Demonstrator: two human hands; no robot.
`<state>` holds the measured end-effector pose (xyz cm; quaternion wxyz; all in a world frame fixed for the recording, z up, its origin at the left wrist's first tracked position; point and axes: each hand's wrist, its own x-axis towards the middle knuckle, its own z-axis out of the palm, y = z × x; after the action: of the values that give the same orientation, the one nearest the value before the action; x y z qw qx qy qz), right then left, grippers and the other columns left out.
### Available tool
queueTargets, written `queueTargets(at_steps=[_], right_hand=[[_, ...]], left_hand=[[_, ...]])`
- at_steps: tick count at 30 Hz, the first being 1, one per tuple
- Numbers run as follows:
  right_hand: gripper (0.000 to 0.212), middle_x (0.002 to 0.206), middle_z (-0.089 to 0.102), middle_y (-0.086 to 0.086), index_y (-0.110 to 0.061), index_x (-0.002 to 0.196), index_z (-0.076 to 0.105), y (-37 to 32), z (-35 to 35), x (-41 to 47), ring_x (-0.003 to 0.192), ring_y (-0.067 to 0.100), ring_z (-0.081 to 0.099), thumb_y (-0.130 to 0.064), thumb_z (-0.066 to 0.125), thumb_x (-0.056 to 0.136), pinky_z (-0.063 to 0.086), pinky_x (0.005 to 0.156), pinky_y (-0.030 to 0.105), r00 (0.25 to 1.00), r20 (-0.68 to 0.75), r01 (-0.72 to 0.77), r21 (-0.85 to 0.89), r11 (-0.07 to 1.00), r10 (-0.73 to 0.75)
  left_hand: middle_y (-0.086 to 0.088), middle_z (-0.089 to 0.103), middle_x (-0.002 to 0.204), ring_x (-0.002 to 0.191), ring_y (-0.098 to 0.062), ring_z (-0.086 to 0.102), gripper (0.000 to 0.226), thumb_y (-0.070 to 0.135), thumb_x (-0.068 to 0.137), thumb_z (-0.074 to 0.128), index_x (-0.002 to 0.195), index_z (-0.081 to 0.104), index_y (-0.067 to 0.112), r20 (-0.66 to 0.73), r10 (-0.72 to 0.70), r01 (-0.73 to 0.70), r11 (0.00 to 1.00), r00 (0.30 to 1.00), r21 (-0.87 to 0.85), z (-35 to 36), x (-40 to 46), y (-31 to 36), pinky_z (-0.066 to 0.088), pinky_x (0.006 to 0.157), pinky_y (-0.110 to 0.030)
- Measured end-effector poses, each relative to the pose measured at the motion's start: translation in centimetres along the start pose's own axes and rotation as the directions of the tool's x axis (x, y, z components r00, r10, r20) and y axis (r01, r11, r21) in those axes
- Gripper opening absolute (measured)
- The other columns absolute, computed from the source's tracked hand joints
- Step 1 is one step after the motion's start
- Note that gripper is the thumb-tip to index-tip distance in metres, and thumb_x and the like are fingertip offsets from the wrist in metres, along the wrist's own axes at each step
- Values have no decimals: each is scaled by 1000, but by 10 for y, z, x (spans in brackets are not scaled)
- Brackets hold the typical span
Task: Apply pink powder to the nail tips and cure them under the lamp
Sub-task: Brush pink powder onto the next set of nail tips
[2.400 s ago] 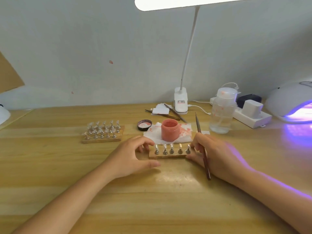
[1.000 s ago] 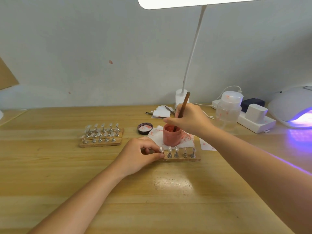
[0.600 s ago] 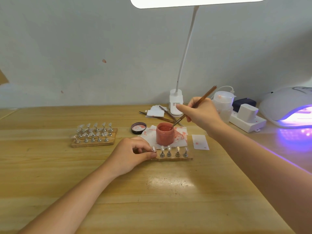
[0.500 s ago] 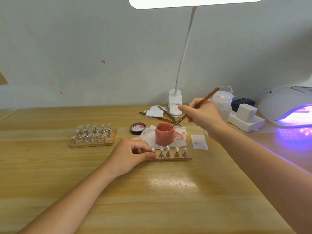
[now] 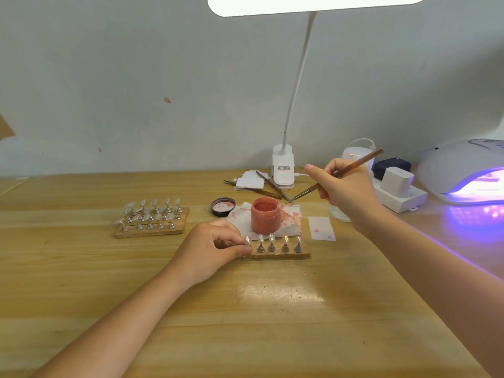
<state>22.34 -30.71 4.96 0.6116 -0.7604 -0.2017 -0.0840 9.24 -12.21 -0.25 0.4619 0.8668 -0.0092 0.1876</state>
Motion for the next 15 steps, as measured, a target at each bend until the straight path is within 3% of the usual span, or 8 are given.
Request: queueTargets(at_steps=[6, 8, 10, 12, 15], right_hand=[[25, 51, 64, 0, -12, 72, 56, 1, -11, -27, 38, 5, 50, -31, 60, 87, 43, 44, 12, 999, -26, 29, 189, 982, -25], [22, 56, 67, 0, -15, 75, 59, 4, -13, -35, 41, 5, 53, -33, 57, 89, 44, 46, 12, 999, -44, 10, 224, 975, 0], [24, 61, 69, 0, -16, 79, 62, 10, -14, -45, 44, 6, 56, -34, 52, 91, 45, 46, 14, 997, -51, -42, 268, 962, 58], [28, 65, 71, 0, -18, 83, 64, 16, -14, -54, 49, 8, 60, -36, 45, 94, 46, 45, 16, 993, -37, -96, 302, 948, 112], [37, 69, 71, 0, -20, 86, 65, 23, -14, -66, 55, 12, 65, -43, 37, 92, 49, 47, 18, 996, 14, -93, 271, 958, 93]], left_hand=[[10, 61, 74, 63, 4, 52, 22, 18, 67, 79, 61, 65, 34, 7, -27, 26, 996, 1000, 89, -1, 1, 1, 37, 60, -5], [13, 60, 80, 72, 4, 52, 18, 27, 65, 79, 71, 64, 35, 16, -52, 49, 987, 998, 151, -4, 1, 5, 37, 65, -4], [18, 56, 92, 83, 6, 50, 32, 40, 63, 80, 86, 58, 40, -4, -41, 41, 972, 999, 230, -9, 2, 11, 35, 70, -6], [26, 49, 104, 92, 8, 45, 49, 59, 58, 74, 98, 49, 43, 23, 30, -36, 937, 999, 347, -9, 3, 22, 34, 77, -15], [26, 40, 109, 101, 5, 33, 63, 72, 58, 57, 113, 51, 40, 152, 174, -230, 791, 973, 567, 8, 6, 41, 18, 84, -21]])
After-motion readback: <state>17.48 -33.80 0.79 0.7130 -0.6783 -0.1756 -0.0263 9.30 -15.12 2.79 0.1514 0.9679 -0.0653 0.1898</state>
